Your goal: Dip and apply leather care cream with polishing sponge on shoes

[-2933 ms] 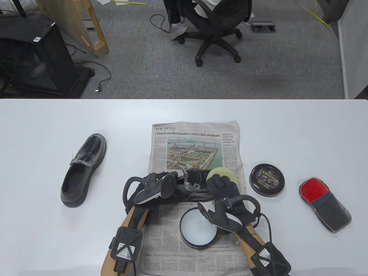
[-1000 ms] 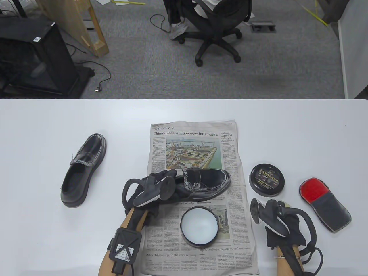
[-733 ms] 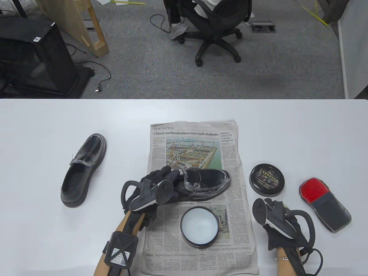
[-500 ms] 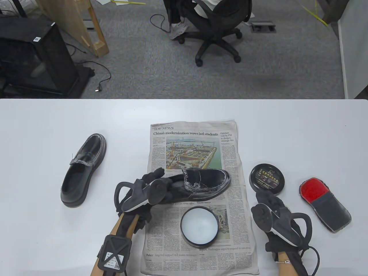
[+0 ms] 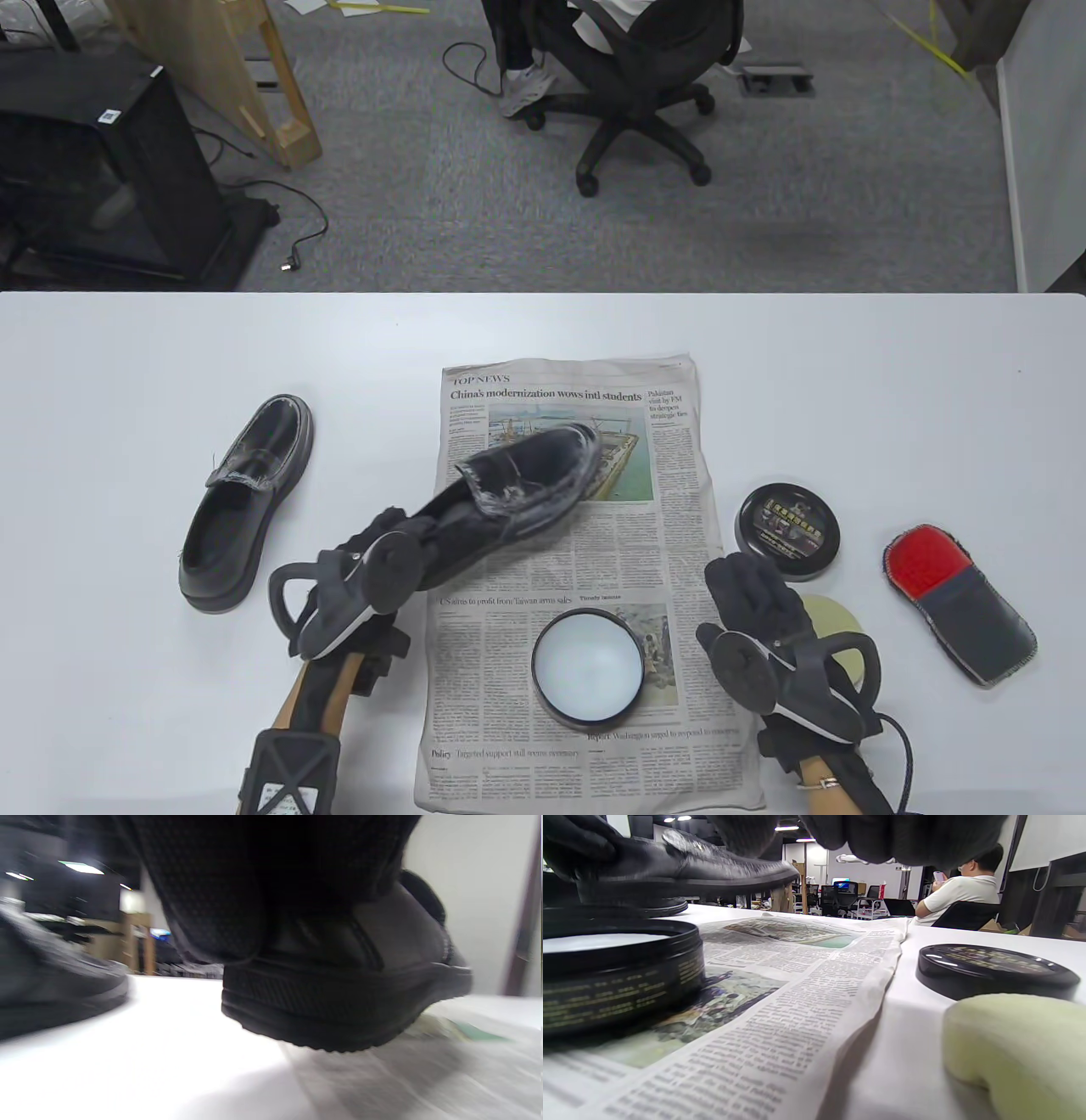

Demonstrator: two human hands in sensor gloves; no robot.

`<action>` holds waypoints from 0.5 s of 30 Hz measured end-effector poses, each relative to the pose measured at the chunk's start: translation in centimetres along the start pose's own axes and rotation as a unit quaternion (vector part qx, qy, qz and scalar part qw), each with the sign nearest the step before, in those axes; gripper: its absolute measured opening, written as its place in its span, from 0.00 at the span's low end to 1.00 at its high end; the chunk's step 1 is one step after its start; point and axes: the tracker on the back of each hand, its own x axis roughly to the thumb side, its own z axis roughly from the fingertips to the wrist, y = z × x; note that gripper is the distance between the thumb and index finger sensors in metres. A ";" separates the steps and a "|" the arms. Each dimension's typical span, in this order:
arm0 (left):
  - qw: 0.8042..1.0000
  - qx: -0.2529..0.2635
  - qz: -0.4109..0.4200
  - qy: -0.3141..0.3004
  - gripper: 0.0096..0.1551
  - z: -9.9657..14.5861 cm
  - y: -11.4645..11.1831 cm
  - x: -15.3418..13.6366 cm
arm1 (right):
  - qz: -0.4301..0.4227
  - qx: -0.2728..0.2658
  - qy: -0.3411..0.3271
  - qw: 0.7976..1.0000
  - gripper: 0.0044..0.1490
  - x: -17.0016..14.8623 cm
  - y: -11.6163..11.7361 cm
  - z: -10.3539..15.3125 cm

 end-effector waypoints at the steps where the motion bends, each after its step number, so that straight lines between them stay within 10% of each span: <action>1: 0.999 0.016 -0.011 0.027 0.21 0.4 0.3 -1.1 | 0.003 0.004 -0.002 1.000 0.44 0.2 0.1 -0.1; 15: 0.978 -0.008 -0.106 0.182 0.22 0.8 -2.0 -7.3 | 0.023 0.028 0.004 0.999 0.43 0.2 1.0 -0.4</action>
